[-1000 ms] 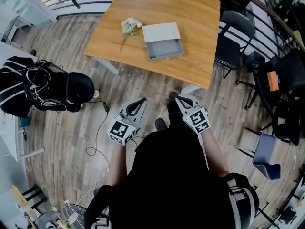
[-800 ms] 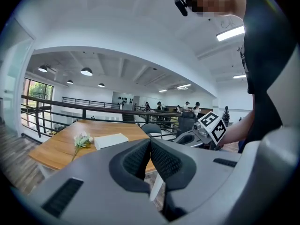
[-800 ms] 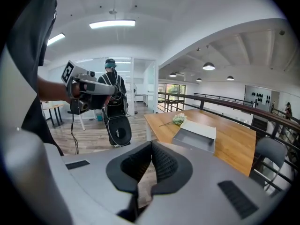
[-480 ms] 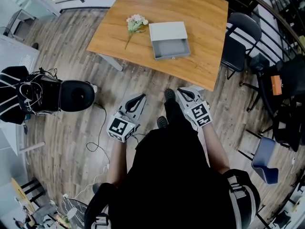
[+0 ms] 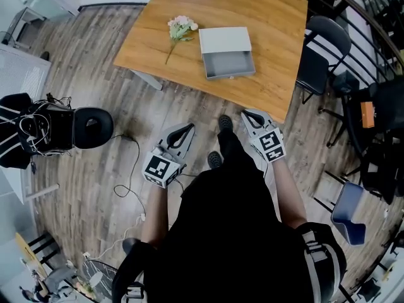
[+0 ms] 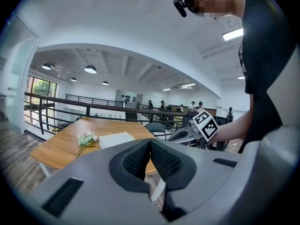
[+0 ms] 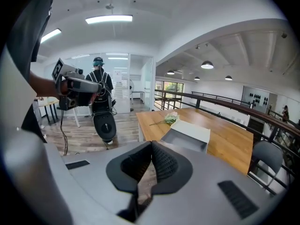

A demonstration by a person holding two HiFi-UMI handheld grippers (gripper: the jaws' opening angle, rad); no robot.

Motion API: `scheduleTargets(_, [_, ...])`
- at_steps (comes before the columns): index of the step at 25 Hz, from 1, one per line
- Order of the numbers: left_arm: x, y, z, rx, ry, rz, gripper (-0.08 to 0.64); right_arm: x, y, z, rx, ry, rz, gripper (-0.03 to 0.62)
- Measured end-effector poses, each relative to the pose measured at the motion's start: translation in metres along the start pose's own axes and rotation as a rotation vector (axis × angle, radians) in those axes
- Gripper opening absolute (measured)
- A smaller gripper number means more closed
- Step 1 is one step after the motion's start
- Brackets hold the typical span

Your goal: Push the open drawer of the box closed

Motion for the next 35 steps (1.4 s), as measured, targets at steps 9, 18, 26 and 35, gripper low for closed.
scheduleTargets(9, [-0.051,0.012,0.026,-0.011,-0.017,0.018,0.023,-0.024,-0.009,-0.040,-0.102,0.021,-0.013,0.015])
scheduleTargets(18, [-0.130,0.043,0.074,-0.031,-0.001,0.016,0.023,-0.089,-0.018,-0.091,-0.131,0.145,0.022,0.015])
scheduleTargets(26, [-0.175,0.060,0.099,-0.034,0.086,0.014,0.023,-0.139,-0.031,-0.140,-0.117,0.288,0.121,0.015])
scheduleTargets(35, [-0.224,0.072,0.126,-0.047,0.141,0.003,0.023,-0.182,-0.050,-0.168,-0.106,0.386,0.163,0.015])
Point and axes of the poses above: the fingertips, and each gripper's own axes: x backward along the fingers, z to its left, y out of its top, the point moved 8 cm from there along x, backward along the fingers, and after that the axes turned 6 degrees about -z, right-handed, at the moved point
